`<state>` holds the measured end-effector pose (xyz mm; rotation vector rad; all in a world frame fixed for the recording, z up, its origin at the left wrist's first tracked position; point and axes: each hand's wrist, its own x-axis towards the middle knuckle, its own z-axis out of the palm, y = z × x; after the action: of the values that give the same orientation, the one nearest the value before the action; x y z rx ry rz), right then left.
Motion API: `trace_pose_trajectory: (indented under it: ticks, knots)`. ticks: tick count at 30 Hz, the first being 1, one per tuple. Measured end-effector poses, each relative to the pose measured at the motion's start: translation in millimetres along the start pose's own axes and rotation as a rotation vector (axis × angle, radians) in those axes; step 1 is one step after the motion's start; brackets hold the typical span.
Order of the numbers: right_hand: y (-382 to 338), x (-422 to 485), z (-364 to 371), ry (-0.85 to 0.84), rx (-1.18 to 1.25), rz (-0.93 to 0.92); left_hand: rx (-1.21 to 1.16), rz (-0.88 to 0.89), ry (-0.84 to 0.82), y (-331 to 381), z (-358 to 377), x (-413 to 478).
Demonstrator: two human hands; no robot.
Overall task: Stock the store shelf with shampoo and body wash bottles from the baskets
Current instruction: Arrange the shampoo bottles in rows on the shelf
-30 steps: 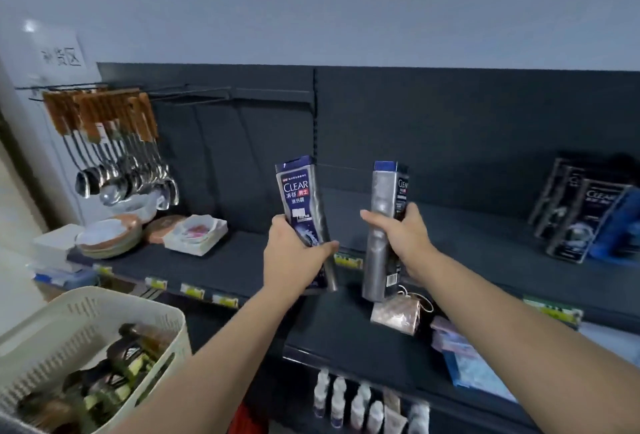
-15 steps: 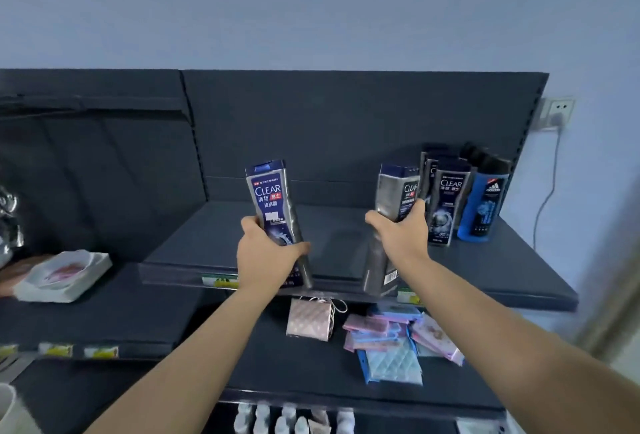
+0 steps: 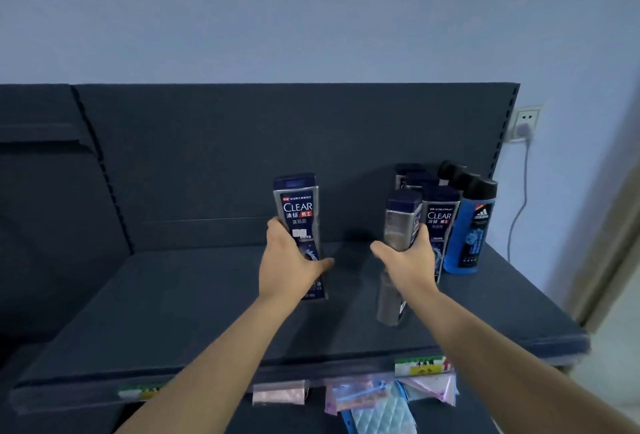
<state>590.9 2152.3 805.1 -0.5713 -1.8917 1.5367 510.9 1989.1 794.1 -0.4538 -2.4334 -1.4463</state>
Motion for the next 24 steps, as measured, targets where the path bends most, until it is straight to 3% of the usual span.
trace_pose_trajectory:
  ticks: [15, 24]
  knots:
    - [44, 54, 27, 0.152, 0.046, -0.05, -0.054, 0.032, -0.123, -20, 117, 99]
    - [55, 63, 29, 0.099, 0.084, -0.104, 0.036, 0.112, -0.168, -20, 168, 117]
